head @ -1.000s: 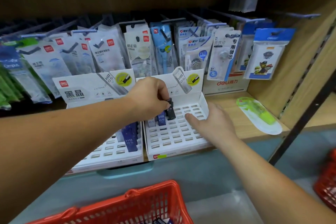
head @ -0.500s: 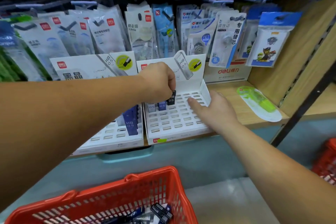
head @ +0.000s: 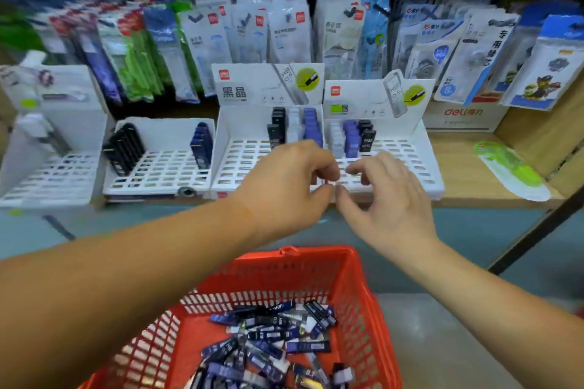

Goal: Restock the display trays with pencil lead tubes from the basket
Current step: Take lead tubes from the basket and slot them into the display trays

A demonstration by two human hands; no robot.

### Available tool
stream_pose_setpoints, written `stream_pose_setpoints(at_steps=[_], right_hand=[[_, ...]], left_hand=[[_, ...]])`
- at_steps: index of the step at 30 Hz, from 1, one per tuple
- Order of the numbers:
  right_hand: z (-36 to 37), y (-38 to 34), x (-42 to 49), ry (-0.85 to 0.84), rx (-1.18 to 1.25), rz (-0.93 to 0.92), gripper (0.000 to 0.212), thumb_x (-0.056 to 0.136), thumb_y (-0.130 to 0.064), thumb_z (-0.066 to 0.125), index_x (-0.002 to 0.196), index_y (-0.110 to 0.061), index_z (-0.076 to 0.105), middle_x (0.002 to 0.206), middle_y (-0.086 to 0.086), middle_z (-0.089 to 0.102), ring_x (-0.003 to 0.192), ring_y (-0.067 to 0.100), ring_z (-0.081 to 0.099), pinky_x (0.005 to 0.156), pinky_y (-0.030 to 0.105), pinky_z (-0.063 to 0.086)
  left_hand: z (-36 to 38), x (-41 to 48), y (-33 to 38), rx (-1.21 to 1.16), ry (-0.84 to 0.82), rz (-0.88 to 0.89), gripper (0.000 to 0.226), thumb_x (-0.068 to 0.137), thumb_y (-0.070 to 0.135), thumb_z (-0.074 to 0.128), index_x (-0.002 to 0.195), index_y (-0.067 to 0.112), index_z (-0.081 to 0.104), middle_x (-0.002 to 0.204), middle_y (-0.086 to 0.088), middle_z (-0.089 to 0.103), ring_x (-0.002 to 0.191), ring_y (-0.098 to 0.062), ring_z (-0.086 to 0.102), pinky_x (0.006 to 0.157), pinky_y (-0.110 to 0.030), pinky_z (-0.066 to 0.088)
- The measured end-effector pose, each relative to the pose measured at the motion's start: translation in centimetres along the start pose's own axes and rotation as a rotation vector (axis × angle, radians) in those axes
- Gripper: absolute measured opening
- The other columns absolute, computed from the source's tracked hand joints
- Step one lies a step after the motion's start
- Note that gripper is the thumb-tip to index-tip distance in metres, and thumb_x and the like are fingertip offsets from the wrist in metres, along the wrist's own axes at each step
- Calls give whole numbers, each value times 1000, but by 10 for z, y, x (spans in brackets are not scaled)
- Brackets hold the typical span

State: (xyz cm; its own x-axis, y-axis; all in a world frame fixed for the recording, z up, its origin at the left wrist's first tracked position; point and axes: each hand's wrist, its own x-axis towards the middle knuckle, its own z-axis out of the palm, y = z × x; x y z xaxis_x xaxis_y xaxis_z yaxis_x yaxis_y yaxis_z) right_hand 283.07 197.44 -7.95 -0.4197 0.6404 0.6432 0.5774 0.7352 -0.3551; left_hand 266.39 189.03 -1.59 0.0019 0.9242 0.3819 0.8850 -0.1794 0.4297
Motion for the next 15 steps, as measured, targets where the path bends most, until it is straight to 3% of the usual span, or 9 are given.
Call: stream_pose_setpoints(at_steps=[3, 6, 10, 13, 15], right_hand=[[18, -35, -35, -195, 135, 24, 21, 86, -45, 66, 100, -30, 62, 87, -15, 51, 83, 10, 54, 70, 33, 47], [39, -50, -70, -578, 73, 24, 22, 88, -52, 62, 94, -32, 55, 85, -13, 52, 87, 15, 59, 70, 35, 47], [66, -55, -129, -1045, -61, -19, 43, 88, -63, 56, 113, -28, 61, 110, -5, 65, 106, 21, 63, 86, 39, 53], [85, -50, -174, -1246, -46, 96, 55, 84, -73, 53, 111, -26, 59, 105, -3, 61, 103, 26, 63, 85, 39, 53], [95, -45, -193, -1318, -22, 207, 65, 85, -76, 54, 125, -25, 57, 112, -2, 57, 110, 24, 60, 87, 35, 50]], left_hand=[[0, -55, -20, -64, -17, -136, 13, 87, 16, 73, 98, 23, 74, 95, 9, 67, 83, -4, 56, 75, -19, 44], [4, -104, -39, -81, -46, -267, 15, 86, 14, 73, 100, 17, 76, 95, 4, 72, 81, -7, 59, 76, -20, 46], [32, -172, -72, -79, -200, -418, 18, 84, 14, 75, 101, 18, 77, 91, 5, 68, 80, -9, 60, 79, -22, 46], [62, -216, -98, -83, -344, -534, 19, 87, 19, 74, 106, 21, 73, 99, 6, 65, 86, -12, 61, 84, -26, 50], [81, -238, -116, -110, -439, -638, 23, 91, 24, 74, 113, 21, 70, 108, 3, 67, 89, -15, 62, 84, -32, 54]])
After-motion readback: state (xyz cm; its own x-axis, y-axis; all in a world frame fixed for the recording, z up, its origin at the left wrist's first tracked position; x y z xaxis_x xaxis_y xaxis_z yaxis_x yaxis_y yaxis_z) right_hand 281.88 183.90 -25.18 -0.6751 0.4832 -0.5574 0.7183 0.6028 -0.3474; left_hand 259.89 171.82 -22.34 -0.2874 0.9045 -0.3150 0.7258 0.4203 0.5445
